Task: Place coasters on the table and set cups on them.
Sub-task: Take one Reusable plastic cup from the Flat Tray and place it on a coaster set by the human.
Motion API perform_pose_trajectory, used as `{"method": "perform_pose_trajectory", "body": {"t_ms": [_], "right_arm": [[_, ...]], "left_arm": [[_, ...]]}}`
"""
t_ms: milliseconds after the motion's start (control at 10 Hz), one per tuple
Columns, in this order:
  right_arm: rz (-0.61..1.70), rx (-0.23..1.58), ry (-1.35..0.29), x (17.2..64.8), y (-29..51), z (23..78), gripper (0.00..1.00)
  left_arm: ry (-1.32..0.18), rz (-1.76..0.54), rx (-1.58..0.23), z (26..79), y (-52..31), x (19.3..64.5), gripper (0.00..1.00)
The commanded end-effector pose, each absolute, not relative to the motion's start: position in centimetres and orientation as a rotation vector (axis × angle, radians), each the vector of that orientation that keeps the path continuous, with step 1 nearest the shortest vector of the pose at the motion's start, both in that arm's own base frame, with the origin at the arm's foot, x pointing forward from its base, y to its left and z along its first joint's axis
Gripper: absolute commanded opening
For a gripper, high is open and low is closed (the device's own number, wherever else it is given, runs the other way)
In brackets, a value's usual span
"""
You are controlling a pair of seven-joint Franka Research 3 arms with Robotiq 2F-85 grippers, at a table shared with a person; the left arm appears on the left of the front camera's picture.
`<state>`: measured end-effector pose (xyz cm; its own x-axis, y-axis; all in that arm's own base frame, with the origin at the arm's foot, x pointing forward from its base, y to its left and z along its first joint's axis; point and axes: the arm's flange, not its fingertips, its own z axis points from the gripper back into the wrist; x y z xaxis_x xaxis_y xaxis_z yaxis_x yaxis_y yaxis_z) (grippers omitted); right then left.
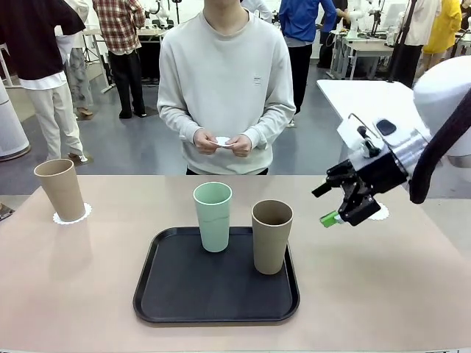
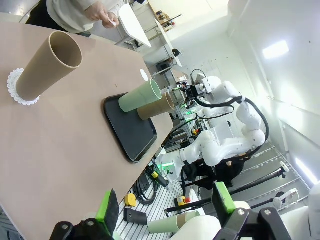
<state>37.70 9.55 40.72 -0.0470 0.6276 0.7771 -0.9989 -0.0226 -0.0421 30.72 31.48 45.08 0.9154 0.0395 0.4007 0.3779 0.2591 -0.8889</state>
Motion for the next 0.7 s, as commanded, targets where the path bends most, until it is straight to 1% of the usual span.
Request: {"method": "perform_pose_trajectory", "body": {"t_ms": [0, 400, 600], "right_arm": [[1.527, 0.813, -0.75, 38.0, 8.3, 34.7, 1.0], [1.431, 0.775, -0.746, 38.0, 8.9, 30.6, 1.0], [1.421, 0.774, -0.754, 37.9, 9.7, 29.9, 1.0]], "left_arm": [[-0.38, -0.238, -1.307, 45.2, 31.5, 30.6, 1.0], [-0.38, -0.238, -1.307, 45.2, 31.5, 30.6, 1.0], [-0.38, -0.238, -1.307, 45.2, 31.5, 30.6, 1.0]]}}
